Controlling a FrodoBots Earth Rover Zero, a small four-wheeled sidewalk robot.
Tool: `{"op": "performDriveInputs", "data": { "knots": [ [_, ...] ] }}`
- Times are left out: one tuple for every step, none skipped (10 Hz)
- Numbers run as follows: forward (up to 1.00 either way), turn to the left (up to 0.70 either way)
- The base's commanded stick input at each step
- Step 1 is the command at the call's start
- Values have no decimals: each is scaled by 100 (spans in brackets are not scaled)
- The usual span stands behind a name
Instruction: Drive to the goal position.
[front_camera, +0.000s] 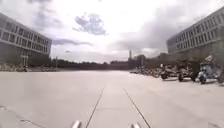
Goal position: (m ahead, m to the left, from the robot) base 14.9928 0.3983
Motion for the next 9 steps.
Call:
{"op": "performDriveInputs", "data": {
  "knots": [
    [100,-10],
    [100,-25],
    [100,0],
    [100,0],
    [100,0],
    [100,0],
    [100,-17],
    [100,-14],
    [100,0]
  ]
}}
